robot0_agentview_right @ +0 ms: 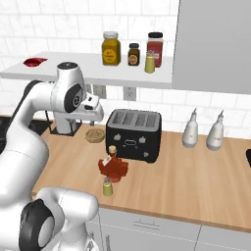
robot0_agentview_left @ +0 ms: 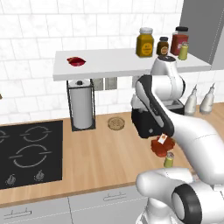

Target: Put the shaker and condiment bottle from the counter next to their counterparts in the cabinet.

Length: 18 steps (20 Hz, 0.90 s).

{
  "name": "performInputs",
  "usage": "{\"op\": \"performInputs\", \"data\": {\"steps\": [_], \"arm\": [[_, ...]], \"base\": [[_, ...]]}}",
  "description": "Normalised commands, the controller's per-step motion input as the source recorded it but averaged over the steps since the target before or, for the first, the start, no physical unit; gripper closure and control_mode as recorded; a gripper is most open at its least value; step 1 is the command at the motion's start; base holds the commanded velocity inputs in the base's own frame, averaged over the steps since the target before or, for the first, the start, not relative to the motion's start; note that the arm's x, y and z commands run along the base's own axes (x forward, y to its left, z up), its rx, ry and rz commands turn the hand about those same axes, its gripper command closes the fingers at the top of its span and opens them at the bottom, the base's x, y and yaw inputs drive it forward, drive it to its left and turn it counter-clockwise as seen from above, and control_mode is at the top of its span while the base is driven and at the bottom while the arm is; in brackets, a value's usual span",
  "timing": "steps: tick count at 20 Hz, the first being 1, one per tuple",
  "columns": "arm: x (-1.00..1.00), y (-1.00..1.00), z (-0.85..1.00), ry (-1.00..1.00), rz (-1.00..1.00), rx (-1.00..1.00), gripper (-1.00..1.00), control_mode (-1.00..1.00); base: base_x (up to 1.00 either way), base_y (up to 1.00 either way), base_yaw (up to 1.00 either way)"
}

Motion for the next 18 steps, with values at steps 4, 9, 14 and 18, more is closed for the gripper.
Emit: {"op": "performInputs", "data": {"steps": [4,9,14,18], "arm": [[-0.56,0.0,-0.14,-0.25,-0.42,-0.01,-1.0,-1.0],[-0.53,0.0,-0.62,-0.15,-0.58,0.0,-1.0,-1.0],[-0.11,0.0,-0.39,-0.01,-0.23,0.0,-1.0,-1.0],[0.0,0.01,-0.27,0.0,-0.56,0.0,-1.0,-1.0]], "base": [[0.0,0.0,0.0],[0.0,0.0,0.0],[0.0,0.0,0.0],[0.0,0.0,0.0]]}}
